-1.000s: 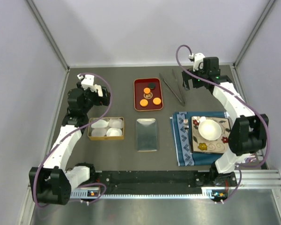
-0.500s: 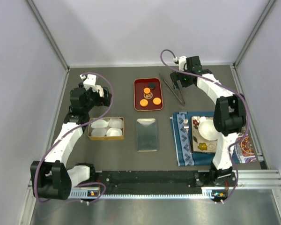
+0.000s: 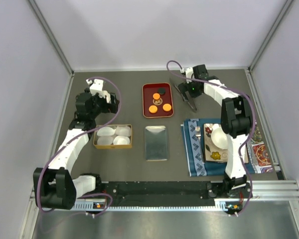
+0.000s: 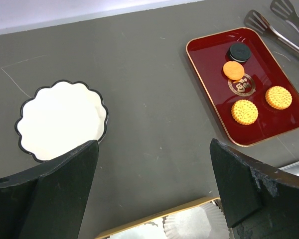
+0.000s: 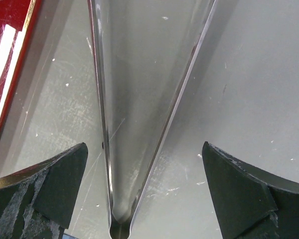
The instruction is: Pack the cookies
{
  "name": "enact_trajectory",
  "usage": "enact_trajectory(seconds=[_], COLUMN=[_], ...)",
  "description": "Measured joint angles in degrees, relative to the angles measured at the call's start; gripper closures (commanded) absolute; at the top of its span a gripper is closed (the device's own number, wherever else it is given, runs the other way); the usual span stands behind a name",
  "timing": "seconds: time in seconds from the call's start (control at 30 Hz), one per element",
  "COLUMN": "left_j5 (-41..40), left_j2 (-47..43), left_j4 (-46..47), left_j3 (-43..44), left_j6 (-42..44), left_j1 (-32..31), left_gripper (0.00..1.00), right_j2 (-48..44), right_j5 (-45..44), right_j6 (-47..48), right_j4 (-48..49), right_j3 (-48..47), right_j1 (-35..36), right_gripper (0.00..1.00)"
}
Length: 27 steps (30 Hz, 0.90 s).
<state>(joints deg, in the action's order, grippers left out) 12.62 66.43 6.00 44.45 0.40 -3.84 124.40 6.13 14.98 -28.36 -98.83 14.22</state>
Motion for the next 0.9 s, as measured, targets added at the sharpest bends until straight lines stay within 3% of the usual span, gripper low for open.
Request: enact_trajectory(seconds=[0.43, 0.9], left_j5=[0.00, 0.00], left_j2=[0.72, 0.72], left_j4=[-0.07, -0.15], left_j3=[0.00, 0.00], left_j6=[0.02, 0.02], left_j1=[0.00, 0.00], left_gripper=[0.01, 0.01], right_j2=[2.86, 4.48], right_j5=[0.20, 1.49], right_j6=[1.27, 1.84], right_j4=[-0.46, -1.29], right_j3=[-1.07, -3.32], right_j1=[1.27, 1.44], right_gripper=[0.09, 0.28])
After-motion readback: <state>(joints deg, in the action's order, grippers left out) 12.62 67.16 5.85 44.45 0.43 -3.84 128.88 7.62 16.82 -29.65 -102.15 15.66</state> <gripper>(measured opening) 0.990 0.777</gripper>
